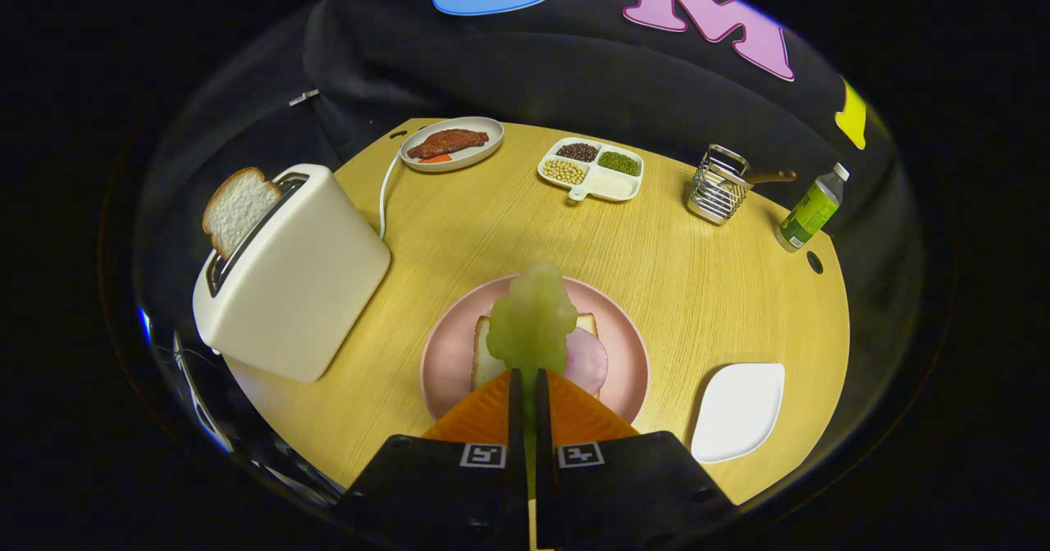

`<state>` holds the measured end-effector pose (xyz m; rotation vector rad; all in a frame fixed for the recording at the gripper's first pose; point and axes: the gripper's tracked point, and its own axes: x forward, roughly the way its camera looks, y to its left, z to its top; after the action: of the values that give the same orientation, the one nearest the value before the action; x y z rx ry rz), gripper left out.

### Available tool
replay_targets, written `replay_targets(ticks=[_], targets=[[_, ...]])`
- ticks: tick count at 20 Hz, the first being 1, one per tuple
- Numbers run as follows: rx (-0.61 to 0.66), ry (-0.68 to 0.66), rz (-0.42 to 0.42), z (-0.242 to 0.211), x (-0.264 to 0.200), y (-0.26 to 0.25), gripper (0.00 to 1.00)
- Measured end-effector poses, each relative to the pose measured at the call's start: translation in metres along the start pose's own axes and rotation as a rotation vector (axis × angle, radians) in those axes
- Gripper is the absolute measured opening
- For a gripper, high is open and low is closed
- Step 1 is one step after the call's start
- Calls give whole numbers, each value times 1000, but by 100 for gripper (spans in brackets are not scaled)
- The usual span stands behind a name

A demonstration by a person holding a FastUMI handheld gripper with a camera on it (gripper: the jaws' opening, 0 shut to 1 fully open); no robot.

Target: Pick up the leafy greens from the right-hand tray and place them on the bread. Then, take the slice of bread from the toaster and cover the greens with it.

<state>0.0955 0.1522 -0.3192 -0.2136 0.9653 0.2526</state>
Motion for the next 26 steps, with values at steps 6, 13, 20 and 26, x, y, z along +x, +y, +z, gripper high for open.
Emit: replay_targets(ticks=[6, 13, 20, 26], targets=[[-66, 46, -42, -6, 15, -6, 14], [-53, 37, -62, -4, 18, -7, 56], [-2, -45, -17, 15, -6, 5, 98], [-4, -156, 45, 49, -45, 35, 99]])
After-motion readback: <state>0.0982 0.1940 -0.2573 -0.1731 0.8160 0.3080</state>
